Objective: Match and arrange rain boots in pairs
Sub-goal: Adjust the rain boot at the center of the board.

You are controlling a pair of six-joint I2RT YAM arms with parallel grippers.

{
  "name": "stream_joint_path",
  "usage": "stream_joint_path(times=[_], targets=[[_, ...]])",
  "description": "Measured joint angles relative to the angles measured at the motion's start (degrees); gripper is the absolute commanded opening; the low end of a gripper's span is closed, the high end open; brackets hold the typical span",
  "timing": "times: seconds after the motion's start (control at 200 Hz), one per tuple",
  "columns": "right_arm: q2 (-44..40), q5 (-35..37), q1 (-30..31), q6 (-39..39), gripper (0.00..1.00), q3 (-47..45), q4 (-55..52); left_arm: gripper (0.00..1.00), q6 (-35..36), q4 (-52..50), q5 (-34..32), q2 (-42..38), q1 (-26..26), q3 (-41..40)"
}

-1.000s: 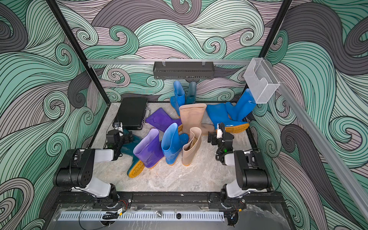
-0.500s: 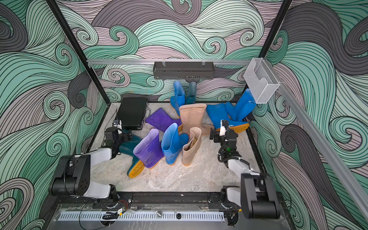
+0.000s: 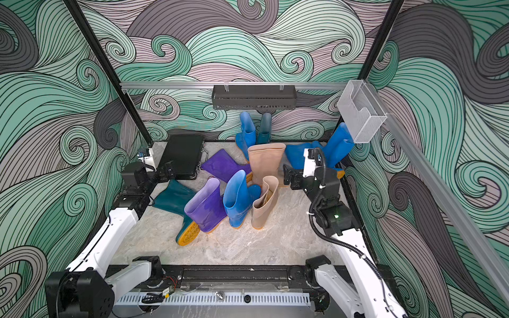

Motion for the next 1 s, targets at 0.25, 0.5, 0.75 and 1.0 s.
stream_joint_path(times=[0.25,0.5,0.75,1.0], targets=[[11.8,8.9,19.0,8.9,0.90,15.8,-18.4,0.98,-1.2,-4.2,3.4,-0.3,-2.2,1.8],[21.7,16.3,25.0,16.7,0.81,19.3,-33.1,0.98,-1.1,-6.0,4.5,-0.3,-3.1,2.1],[22.7,17.6,24.3,17.6,0.20,20.1,-40.5,0.98,-1.2,-6.0,4.7,-0.3,-3.1,2.1],[19.5,10.4,14.8,11.1,0.00,21.0,-42.7,0.98,-1.8,-6.0,4.7,-0.3,-3.5,2.1]])
